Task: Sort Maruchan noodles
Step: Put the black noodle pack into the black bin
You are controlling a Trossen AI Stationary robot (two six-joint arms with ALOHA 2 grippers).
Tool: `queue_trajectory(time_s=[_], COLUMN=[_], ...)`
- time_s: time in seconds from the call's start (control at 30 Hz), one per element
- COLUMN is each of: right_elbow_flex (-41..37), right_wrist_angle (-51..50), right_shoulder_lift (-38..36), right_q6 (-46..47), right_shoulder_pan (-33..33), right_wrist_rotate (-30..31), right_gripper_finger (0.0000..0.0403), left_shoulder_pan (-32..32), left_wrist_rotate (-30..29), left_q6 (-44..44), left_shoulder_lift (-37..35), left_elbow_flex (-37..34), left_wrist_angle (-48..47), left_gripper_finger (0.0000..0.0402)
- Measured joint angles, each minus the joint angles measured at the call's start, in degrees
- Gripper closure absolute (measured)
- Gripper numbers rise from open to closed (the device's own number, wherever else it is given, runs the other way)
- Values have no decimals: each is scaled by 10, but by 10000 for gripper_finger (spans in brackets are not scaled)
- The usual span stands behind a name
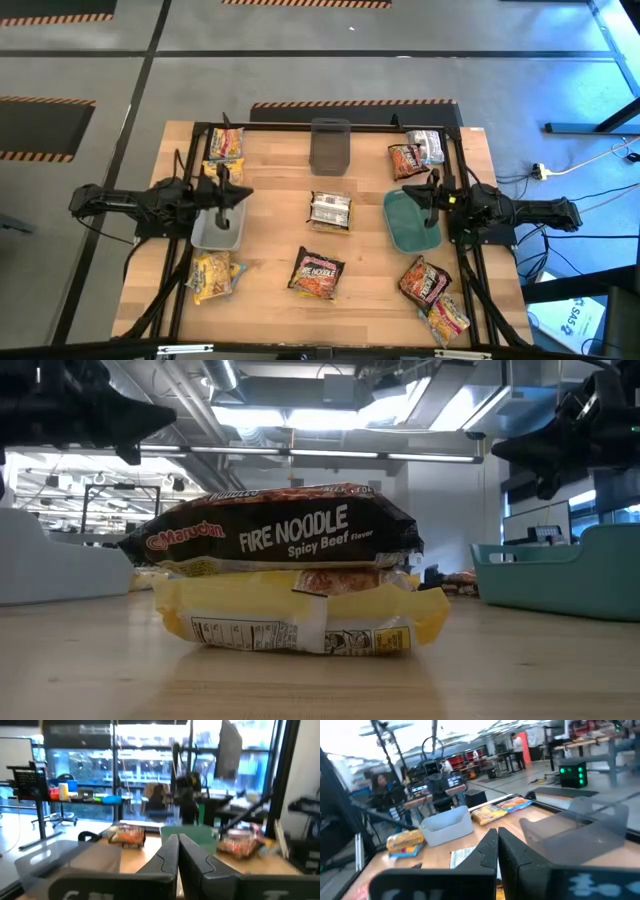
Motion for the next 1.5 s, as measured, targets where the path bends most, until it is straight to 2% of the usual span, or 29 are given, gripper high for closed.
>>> queue_trajectory(time_s=[0.4,0.47,0.57,0.67,0.9,1.17,1.33,1.5], right_elbow_flex=[0,0,0,0,0,0,4,43], right_wrist_angle=[2,6,16,69,139,188,224,214], right_shoulder_lift=[0,14,53,88,192,261,288,326], right_q6=[-31,-33,-33,-39,-47,-32,-25,-13], right_shoulder_pan=[0,0,0,0,0,0,0,0], right_wrist_rotate=[15,25,30,12,10,9,-23,-37], right_gripper_finger=[403,403,403,403,396,350,307,261], left_shoulder_pan=[0,3,13,22,29,19,9,0], left_wrist_rotate=[-31,-53,-57,-25,-20,2,8,8], left_q6=[1,5,13,12,1,-11,-27,-32], left_shoulder_lift=[25,43,87,142,303,471,533,571], left_elbow_flex=[0,0,0,8,91,203,235,245], left_wrist_angle=[17,30,84,141,151,153,154,154], left_gripper_finger=[401,401,401,401,401,401,401,401])
